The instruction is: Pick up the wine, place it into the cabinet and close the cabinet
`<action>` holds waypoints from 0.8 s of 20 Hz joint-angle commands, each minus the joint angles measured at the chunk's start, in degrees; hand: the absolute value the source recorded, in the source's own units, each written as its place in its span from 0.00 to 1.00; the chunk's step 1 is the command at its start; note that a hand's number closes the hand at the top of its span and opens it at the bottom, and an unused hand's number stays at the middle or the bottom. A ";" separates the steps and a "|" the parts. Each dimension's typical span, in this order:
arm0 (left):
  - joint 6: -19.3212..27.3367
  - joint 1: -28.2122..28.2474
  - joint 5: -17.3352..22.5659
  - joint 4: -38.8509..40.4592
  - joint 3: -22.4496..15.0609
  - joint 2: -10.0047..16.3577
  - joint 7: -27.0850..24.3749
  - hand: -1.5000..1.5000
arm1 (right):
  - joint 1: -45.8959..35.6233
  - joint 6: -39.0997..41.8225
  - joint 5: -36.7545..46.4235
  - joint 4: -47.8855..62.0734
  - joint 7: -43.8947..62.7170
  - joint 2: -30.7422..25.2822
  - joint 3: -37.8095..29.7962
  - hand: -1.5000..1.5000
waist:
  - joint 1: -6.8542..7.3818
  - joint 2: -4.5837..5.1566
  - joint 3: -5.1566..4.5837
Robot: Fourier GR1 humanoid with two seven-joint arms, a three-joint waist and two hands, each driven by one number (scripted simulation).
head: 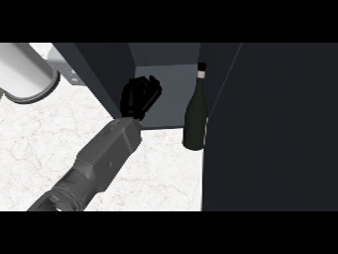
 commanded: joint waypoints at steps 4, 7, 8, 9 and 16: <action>-0.27 -2.97 1.20 4.27 4.42 -0.01 -3.73 1.00 | 1.07 -0.06 2.08 0.19 -1.36 1.05 1.82 0.00 | 0.44 -0.04 0.01; -0.75 -1.96 0.14 5.40 4.26 0.05 -8.24 1.00 | 1.14 1.52 -2.70 0.61 -1.26 -1.67 -3.34 0.00 | 0.36 0.00 0.03; -0.99 -0.44 -0.09 5.14 4.12 -0.01 -10.02 0.00 | 0.13 -0.15 2.43 -0.44 -0.42 0.24 1.48 0.00 | 0.84 -0.09 -0.01; 1.04 0.62 0.35 2.83 3.43 -0.02 -11.11 0.00 | -1.09 -0.01 0.45 -0.14 0.09 -0.61 -0.26 0.00 | 0.43 -0.12 0.00; -3.05 1.86 -2.28 -0.09 2.84 1.23 -13.62 0.00 | -0.06 -0.75 0.80 -0.43 0.47 -0.39 -0.84 0.00 | 2.17 -0.64 0.04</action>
